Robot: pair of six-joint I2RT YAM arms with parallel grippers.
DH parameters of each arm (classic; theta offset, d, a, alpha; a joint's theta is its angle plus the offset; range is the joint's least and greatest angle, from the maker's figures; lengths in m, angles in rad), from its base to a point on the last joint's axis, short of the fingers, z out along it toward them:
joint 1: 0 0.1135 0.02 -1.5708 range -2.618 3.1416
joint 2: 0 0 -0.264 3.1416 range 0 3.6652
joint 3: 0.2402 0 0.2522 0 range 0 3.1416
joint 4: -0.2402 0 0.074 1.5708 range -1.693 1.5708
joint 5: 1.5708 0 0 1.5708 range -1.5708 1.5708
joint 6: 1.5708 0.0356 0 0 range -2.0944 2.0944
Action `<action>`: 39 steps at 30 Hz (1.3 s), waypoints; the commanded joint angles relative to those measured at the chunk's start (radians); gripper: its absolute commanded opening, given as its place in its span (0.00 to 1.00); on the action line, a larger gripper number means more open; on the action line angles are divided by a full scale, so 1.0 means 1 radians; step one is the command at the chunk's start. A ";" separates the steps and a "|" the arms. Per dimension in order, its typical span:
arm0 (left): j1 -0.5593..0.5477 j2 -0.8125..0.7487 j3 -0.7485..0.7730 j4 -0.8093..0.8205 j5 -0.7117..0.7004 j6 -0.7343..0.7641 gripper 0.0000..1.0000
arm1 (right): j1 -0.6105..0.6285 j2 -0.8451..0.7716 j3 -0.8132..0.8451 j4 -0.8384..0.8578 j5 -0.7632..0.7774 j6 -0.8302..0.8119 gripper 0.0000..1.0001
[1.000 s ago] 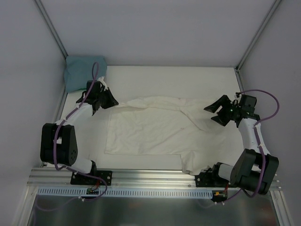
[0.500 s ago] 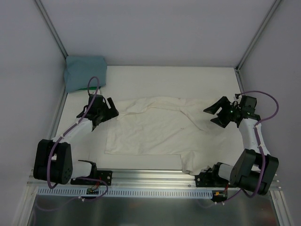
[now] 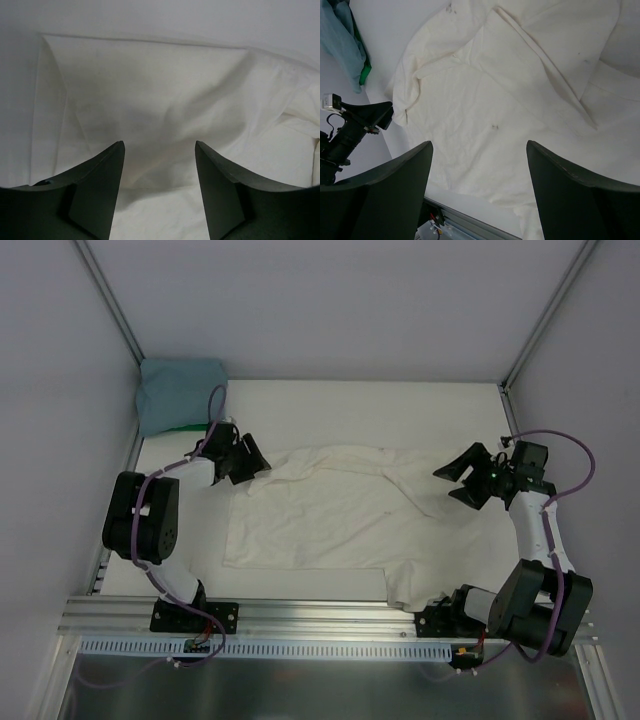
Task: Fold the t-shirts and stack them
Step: Fold the flattened tshirt in 1/3 of the way
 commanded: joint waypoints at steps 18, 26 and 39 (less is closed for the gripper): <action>-0.051 -0.150 0.052 -0.189 0.056 0.052 0.00 | -0.008 -0.021 0.036 -0.004 -0.015 -0.012 0.80; -0.069 -0.081 -0.020 -0.154 0.023 0.048 0.02 | -0.009 -0.035 0.040 -0.016 -0.020 -0.020 0.81; -0.070 -0.096 -0.039 -0.134 -0.033 0.048 0.36 | -0.009 -0.028 0.043 -0.016 -0.021 -0.020 0.81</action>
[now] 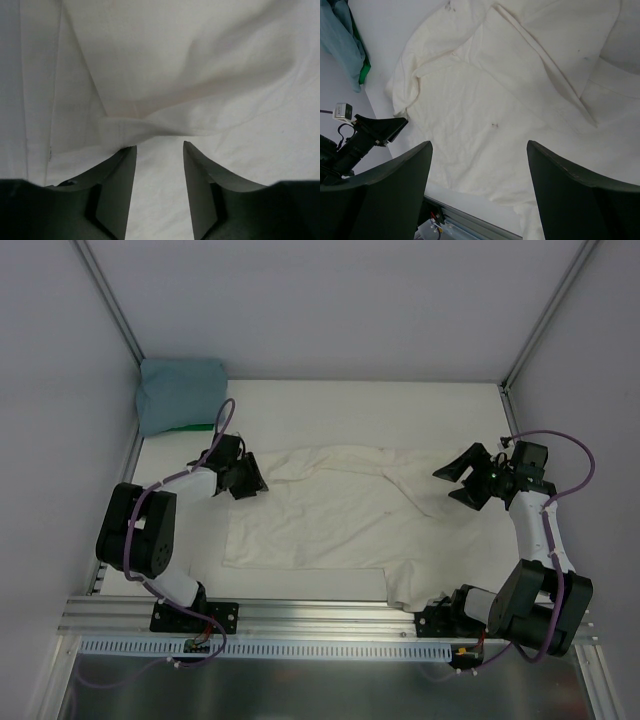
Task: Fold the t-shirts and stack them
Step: Fold the flattened tshirt in 1/3 of the way
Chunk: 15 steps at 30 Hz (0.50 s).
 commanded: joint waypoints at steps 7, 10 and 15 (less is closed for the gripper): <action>-0.009 -0.183 0.026 -0.070 -0.053 0.050 0.68 | -0.009 -0.020 0.031 0.002 -0.019 -0.016 0.81; -0.011 -0.180 0.066 -0.105 -0.102 0.083 0.67 | -0.009 -0.018 0.031 0.005 -0.022 -0.016 0.81; -0.011 -0.108 0.128 -0.134 -0.119 0.107 0.66 | -0.009 -0.023 0.030 0.002 -0.020 -0.016 0.81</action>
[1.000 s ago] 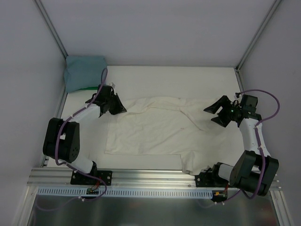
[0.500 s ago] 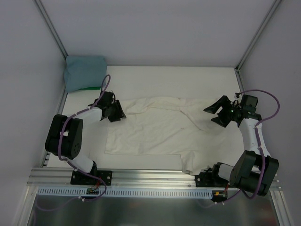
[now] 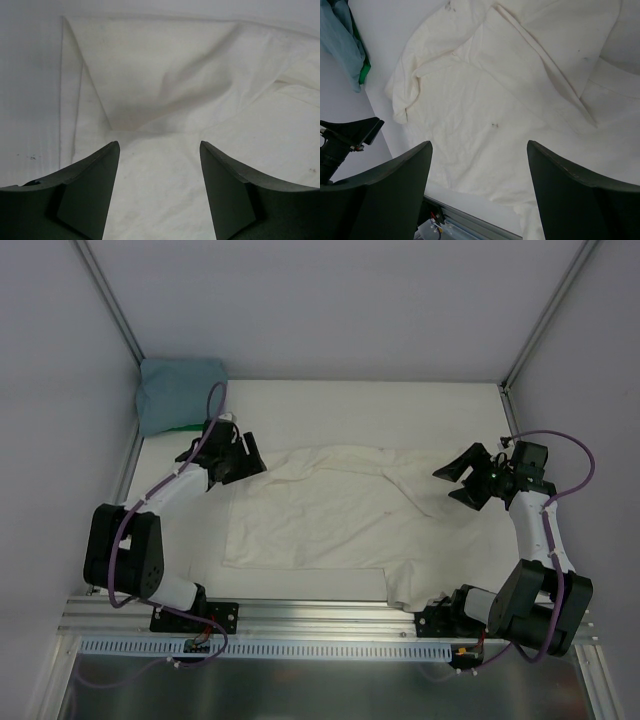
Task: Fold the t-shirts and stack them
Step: Fold the flattened tshirt in 1/3 of the way
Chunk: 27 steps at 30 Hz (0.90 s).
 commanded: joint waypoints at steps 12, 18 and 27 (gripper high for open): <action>-0.006 0.162 0.064 -0.047 -0.034 0.068 0.62 | -0.009 -0.021 0.035 -0.006 -0.016 -0.020 0.81; -0.006 0.162 0.058 -0.035 -0.027 0.067 0.19 | -0.009 -0.018 0.035 -0.006 -0.014 -0.023 0.81; -0.006 0.085 0.066 -0.062 -0.066 0.077 0.00 | -0.009 -0.016 0.033 -0.005 -0.019 -0.022 0.82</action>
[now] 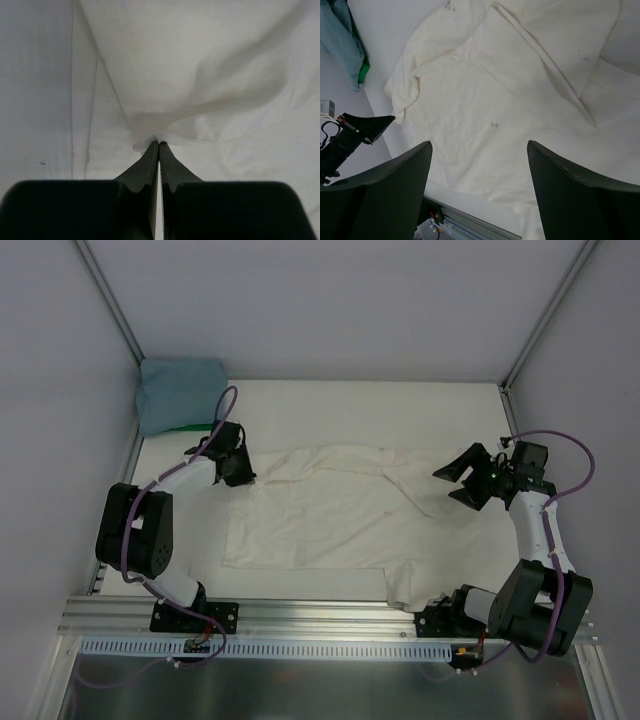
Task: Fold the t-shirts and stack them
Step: Fold the flattened tshirt in 1/3 of the way
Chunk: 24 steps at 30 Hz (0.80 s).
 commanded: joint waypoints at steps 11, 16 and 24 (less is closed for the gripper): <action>-0.008 -0.114 0.105 -0.042 -0.142 0.088 0.00 | -0.009 -0.016 0.028 -0.001 -0.024 -0.017 0.82; -0.006 -0.045 0.253 -0.057 -0.200 0.186 0.00 | -0.009 -0.013 0.031 0.000 -0.024 -0.015 0.82; -0.014 -0.012 0.341 -0.100 -0.249 0.265 0.00 | -0.011 -0.001 0.041 -0.001 -0.021 -0.016 0.82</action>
